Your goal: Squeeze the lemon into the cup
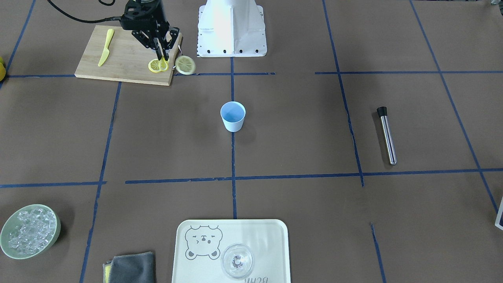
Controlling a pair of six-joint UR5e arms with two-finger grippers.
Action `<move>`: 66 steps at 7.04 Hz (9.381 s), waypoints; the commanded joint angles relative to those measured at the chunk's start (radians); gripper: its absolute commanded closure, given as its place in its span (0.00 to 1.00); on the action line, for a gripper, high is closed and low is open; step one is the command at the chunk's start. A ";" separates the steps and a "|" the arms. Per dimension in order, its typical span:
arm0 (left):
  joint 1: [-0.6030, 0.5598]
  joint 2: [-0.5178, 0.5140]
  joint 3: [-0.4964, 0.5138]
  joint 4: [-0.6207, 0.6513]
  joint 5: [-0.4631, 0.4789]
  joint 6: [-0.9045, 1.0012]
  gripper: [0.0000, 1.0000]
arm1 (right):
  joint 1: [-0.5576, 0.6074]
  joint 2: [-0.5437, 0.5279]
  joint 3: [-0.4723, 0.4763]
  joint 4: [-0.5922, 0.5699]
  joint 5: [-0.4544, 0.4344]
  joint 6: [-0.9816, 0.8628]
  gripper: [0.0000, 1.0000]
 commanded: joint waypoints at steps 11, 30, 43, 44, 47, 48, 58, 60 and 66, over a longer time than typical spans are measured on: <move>-0.002 0.003 0.002 0.002 0.002 0.000 0.00 | 0.177 0.570 -0.599 -0.004 0.088 -0.114 1.00; 0.027 -0.129 0.069 -0.469 -0.077 -0.113 0.00 | 1.050 -0.195 -0.396 0.046 0.676 -1.474 0.00; 0.723 -0.255 0.308 -0.514 0.482 -0.911 0.25 | 1.309 -0.502 -0.406 0.046 0.750 -1.689 0.00; 0.727 -0.255 0.308 -0.514 0.483 -0.911 0.25 | 1.312 -0.502 -0.406 0.046 0.750 -1.689 0.00; 0.739 -0.255 0.334 -0.514 0.485 -0.902 0.30 | 1.317 -0.502 -0.407 0.046 0.750 -1.691 0.00; 0.739 -0.255 0.338 -0.514 0.485 -0.899 0.30 | 1.317 -0.502 -0.410 0.046 0.750 -1.689 0.00; 0.727 -0.294 0.072 -0.576 0.485 -0.685 1.00 | 1.329 -0.511 -0.412 0.046 0.750 -1.688 0.00; 0.708 -0.368 0.041 -0.723 0.477 -0.638 1.00 | 1.338 -0.523 -0.412 0.046 0.750 -1.688 0.00; 0.963 -0.640 0.313 -1.451 0.778 -0.721 1.00 | 1.366 -0.534 -0.433 0.046 0.750 -1.686 0.00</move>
